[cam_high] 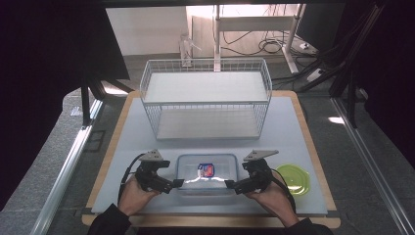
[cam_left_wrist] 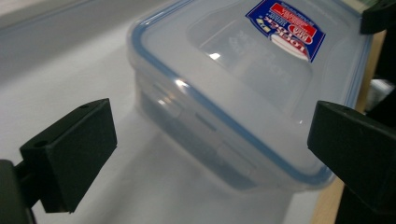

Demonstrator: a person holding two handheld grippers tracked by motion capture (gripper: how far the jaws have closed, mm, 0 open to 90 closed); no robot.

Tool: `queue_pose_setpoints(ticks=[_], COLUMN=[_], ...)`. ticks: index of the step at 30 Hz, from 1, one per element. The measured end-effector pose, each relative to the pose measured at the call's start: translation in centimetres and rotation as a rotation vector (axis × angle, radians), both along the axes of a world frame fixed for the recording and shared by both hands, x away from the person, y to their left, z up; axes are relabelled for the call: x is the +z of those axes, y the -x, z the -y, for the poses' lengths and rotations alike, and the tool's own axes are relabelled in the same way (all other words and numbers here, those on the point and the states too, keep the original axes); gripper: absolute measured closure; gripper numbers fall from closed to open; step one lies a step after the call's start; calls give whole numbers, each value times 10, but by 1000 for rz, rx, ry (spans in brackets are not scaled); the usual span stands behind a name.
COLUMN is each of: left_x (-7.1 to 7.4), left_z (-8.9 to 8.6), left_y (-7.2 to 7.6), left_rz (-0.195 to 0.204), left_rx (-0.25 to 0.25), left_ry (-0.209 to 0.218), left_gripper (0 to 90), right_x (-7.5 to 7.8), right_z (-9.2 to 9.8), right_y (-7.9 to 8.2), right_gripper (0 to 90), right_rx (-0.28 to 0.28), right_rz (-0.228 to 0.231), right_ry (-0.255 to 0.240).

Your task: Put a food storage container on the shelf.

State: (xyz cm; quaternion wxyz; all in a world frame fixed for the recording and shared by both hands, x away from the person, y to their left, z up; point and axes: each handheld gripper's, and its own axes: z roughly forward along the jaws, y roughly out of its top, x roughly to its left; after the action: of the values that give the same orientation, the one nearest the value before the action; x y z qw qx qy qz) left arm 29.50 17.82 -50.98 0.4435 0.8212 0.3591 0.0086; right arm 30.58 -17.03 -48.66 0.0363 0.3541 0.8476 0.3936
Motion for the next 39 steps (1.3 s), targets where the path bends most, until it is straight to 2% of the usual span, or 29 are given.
queue_pose_setpoints(ticks=[4,5,10,15,17,19,21,22,28,29,30,31,34,36,39], left_x=[-6,-7,-11,-8,-6,-3,-2,-2,-3,-3,-3,-3,-4,-5,-4], left_z=[7,9,9,9,7,3,0,-2,-13,-14,-14,-15,-17,-18,-20], left_y=[-6,-7,-11,-6,-3,1,6,9,21,22,23,23,22,20,18], left_rz=[-56,-76,-124,-131,-131,-117,-125,-128,-121,-120,-119,-122,-144,-160,-157], left_rx=[-51,-56,-66,-66,-61,-48,-42,-40,-26,-24,-22,-18,-3,14,38], left_ry=[43,54,83,63,63,72,89,95,165,170,174,180,215,237,260], left_gripper=[0,0,0,19,47,114,204,204,371,398,398,419,436,454,490], right_x=[-5,-6,-11,-9,-8,-4,0,0,6,5,5,4,2,3,4], right_z=[-3,-4,-5,-3,-2,0,1,1,16,21,21,26,28,27,26], right_y=[-9,-12,-20,-19,-16,-12,-5,-5,1,0,0,-2,-2,-1,2], right_gripper=[55,52,45,101,132,170,224,224,403,451,451,490,499,497,514], right_rx=[7,10,-2,-20,-24,-25,-28,-28,-41,-44,-44,-46,-52,-62,-82], right_rz=[-82,-106,-198,-249,-252,-247,-243,-243,-262,-285,-285,-306,-320,-314,-286], right_ry=[-48,-62,-99,-98,-94,-85,-72,-72,-133,-172,-172,-206,-233,-230,-231])
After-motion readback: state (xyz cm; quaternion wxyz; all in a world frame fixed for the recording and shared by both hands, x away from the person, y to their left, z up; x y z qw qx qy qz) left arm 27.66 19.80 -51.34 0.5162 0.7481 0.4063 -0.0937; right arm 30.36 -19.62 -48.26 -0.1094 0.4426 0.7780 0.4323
